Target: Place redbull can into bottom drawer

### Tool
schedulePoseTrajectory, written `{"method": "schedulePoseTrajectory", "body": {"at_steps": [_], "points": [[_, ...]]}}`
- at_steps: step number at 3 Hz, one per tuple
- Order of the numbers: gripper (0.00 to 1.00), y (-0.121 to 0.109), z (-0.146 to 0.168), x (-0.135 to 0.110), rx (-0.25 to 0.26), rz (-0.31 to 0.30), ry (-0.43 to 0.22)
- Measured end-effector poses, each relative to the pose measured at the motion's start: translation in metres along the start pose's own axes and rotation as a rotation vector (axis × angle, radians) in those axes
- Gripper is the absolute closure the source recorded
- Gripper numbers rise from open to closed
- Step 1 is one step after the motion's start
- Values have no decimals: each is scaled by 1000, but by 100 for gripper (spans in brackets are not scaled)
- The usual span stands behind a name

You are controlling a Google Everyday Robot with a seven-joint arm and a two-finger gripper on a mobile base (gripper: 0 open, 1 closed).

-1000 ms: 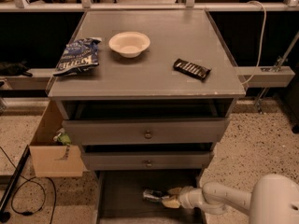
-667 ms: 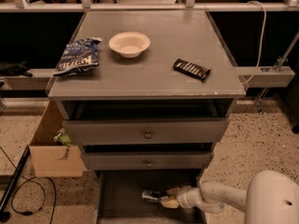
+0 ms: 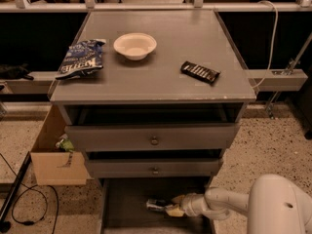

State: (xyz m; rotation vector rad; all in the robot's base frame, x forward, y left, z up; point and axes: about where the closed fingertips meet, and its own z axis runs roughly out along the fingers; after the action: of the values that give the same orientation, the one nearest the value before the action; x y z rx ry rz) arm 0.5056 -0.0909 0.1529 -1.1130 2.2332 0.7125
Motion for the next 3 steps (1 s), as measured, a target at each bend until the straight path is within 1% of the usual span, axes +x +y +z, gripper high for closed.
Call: {"method": "schedulePoseTrajectory", "body": {"at_steps": [2, 3], "points": [[51, 0, 0, 0, 0, 0, 0], [20, 0, 0, 0, 0, 0, 0]]}}
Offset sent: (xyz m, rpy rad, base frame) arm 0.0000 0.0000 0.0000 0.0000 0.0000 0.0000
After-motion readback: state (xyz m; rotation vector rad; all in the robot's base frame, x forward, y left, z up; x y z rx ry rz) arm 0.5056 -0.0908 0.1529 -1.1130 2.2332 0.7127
